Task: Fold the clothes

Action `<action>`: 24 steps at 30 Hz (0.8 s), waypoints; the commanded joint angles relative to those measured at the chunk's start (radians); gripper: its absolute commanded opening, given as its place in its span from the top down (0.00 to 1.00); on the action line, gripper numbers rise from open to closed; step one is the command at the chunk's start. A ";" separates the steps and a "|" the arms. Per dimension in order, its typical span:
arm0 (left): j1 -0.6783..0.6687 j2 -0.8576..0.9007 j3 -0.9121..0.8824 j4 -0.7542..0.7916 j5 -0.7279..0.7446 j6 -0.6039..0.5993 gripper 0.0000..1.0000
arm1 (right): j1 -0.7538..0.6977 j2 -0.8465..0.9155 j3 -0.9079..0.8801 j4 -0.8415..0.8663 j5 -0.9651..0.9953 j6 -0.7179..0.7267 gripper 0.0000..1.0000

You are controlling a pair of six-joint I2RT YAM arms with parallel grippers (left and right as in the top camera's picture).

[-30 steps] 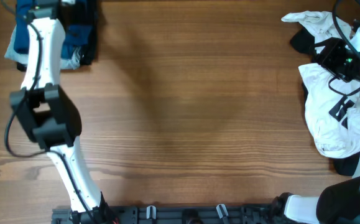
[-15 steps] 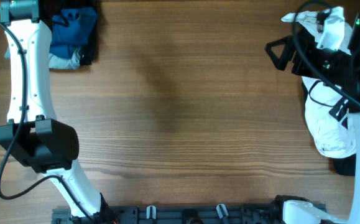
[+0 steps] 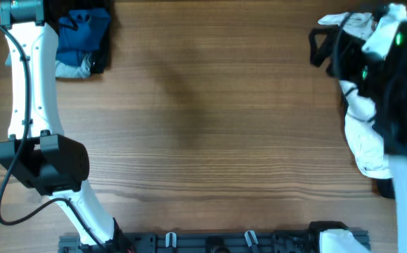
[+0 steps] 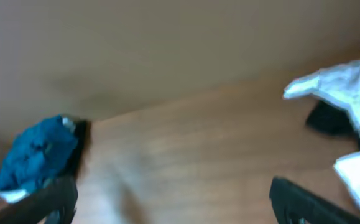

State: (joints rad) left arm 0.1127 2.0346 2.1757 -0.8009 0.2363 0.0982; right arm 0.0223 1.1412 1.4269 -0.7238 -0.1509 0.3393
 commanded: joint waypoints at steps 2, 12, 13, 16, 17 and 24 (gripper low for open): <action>0.002 0.008 -0.001 0.002 0.018 -0.010 0.00 | -0.005 -0.363 -0.380 0.267 0.095 -0.104 0.00; 0.002 0.008 -0.001 0.002 0.018 -0.010 0.00 | -0.026 -1.009 -1.253 0.746 0.031 -0.092 0.00; 0.002 0.008 -0.001 0.002 0.018 -0.010 0.00 | -0.026 -1.041 -1.300 0.768 0.031 -0.082 0.00; 0.002 0.008 -0.001 0.002 0.018 -0.010 0.00 | -0.027 -1.105 -1.402 0.838 0.044 -0.020 0.00; 0.002 0.008 -0.001 0.002 0.018 -0.010 0.00 | -0.027 -1.120 -1.423 0.860 0.061 -0.022 0.00; 0.002 0.008 -0.001 0.002 0.018 -0.010 0.00 | -0.027 -1.138 -1.422 0.729 0.128 0.010 0.00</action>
State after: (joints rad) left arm 0.1127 2.0346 2.1757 -0.8013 0.2382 0.0982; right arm -0.0017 0.0174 0.0063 0.0113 -0.0444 0.3161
